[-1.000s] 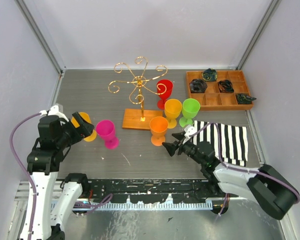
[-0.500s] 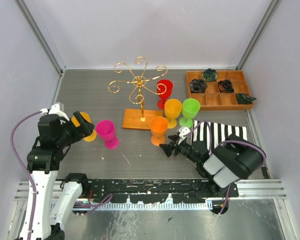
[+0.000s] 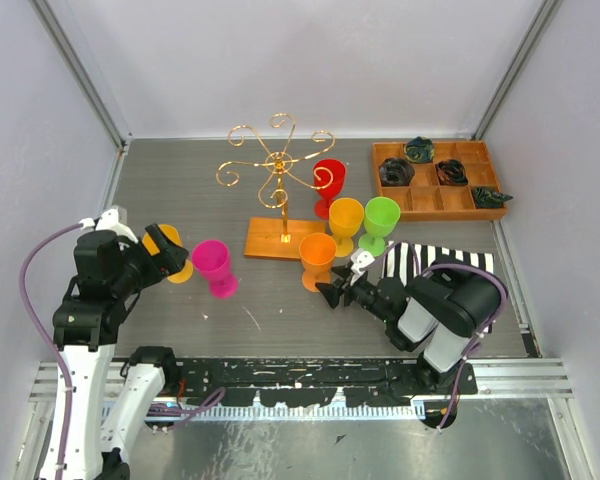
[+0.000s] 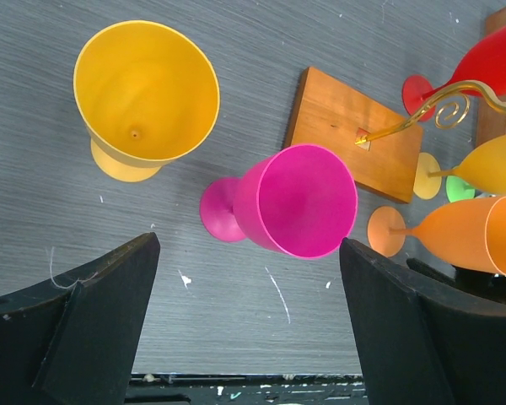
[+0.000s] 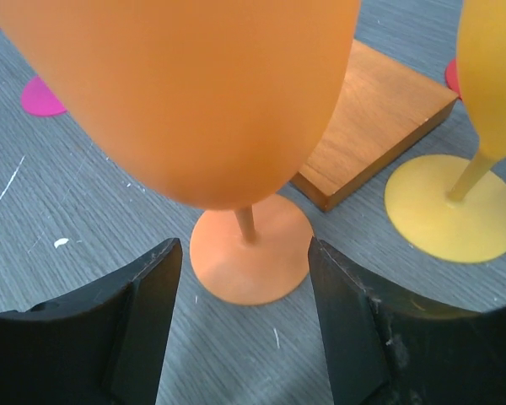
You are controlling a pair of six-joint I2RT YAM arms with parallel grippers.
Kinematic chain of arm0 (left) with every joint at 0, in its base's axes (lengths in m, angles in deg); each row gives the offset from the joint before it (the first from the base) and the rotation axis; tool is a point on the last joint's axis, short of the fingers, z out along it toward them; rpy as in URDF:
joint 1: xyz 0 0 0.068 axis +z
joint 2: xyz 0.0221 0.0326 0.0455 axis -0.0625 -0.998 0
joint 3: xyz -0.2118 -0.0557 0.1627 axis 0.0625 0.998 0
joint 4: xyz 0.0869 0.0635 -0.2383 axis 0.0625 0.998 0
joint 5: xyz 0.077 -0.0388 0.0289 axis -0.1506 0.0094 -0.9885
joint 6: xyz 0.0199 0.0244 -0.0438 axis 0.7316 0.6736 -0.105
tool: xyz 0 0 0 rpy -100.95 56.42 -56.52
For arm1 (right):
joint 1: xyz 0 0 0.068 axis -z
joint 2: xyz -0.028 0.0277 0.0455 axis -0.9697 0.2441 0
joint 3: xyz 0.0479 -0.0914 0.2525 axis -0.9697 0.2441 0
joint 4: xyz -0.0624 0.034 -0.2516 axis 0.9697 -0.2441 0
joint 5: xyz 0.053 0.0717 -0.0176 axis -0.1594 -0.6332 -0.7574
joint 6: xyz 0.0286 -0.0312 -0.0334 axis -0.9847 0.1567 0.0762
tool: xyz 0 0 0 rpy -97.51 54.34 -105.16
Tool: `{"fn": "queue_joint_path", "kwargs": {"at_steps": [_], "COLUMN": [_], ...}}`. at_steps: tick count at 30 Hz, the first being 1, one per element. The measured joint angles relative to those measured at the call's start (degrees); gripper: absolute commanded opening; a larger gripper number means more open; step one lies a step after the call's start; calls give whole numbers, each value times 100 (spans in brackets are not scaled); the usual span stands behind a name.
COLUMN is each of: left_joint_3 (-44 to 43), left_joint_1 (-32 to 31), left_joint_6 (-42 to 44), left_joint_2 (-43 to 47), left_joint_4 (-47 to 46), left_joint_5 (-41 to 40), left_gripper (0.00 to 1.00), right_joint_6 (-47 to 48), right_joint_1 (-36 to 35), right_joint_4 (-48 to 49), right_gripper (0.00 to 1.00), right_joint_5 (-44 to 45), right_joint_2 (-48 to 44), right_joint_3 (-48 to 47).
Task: Place the wine glass upside down on the wine glass rack
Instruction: Pick up the wine glass at the center of the board.
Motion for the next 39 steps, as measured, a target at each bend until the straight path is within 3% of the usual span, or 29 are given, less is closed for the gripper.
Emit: {"fn": "queue_joint_path", "kwargs": {"at_steps": [39], "left_joint_3": [0], "left_joint_1": [0], "left_joint_6": [2], "left_joint_2": [-177], "left_joint_4": [-81], "left_joint_5": [162], "left_gripper": [95], "right_joint_6": [149], "right_joint_1": [0], "right_joint_4": [92], "right_gripper": [51], "right_joint_5": [-90], "right_joint_2": [960], "right_joint_3": [-820]}}
